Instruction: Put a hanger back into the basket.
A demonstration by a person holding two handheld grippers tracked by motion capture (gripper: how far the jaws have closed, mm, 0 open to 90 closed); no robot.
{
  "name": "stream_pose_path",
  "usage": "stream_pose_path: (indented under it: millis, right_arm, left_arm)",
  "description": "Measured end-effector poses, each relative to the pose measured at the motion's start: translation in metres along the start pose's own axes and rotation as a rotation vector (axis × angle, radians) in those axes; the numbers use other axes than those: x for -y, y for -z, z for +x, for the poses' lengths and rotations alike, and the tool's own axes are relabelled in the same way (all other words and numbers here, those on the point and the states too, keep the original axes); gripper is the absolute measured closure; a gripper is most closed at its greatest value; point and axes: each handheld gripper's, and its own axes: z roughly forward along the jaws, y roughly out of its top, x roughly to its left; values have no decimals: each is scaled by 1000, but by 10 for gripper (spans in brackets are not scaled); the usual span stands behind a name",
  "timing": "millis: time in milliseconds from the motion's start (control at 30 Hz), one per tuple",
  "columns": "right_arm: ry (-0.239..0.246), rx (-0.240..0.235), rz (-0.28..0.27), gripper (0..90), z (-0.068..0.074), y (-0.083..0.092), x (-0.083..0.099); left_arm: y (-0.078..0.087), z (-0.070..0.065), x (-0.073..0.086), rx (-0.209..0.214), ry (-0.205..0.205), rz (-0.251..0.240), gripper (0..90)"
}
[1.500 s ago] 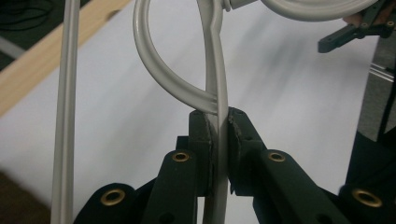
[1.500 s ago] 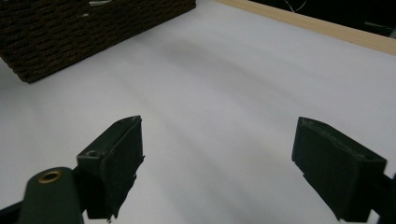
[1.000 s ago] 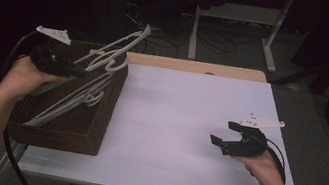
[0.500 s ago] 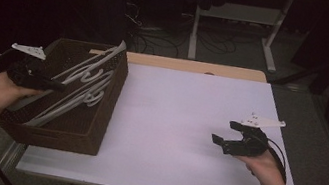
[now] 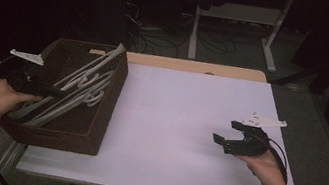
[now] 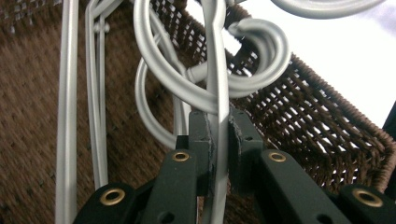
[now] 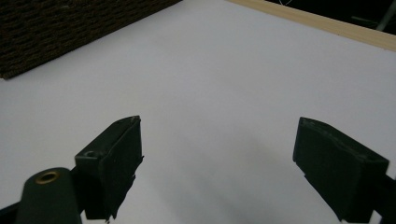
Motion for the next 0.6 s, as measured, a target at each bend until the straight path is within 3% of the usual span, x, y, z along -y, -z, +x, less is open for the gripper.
stream_pose_path:
  millis: [100,133,200,300,433,467,500,600]
  right_arm:
    - [0,0,1,149,0,0,0]
    - [-1,1,1,149,0,0,0]
    - [3,0,2,149,0,-1,-1]
    - [5,-5,1,149,1,-2,-1]
    - [5,-4,2,148,1,-2,-1]
    - [4,-4,2,148,0,-2,-1]
    - [3,-5,0,148,0,-2,-1]
    - [4,-5,-5,148,0,-1,-2]
  left_arm:
    - [1,0,3,-6,32,10,819]
    - [-1,2,5,-29,53,27,821]
    - [-8,6,8,1,72,44,821]
    - [-22,5,10,-37,23,74,820]
    - [-33,9,15,-30,10,79,810]
    - [-33,9,16,-48,4,69,791]
    - [-32,8,16,-81,-1,56,712]
    - [-26,8,16,-84,7,2,518]
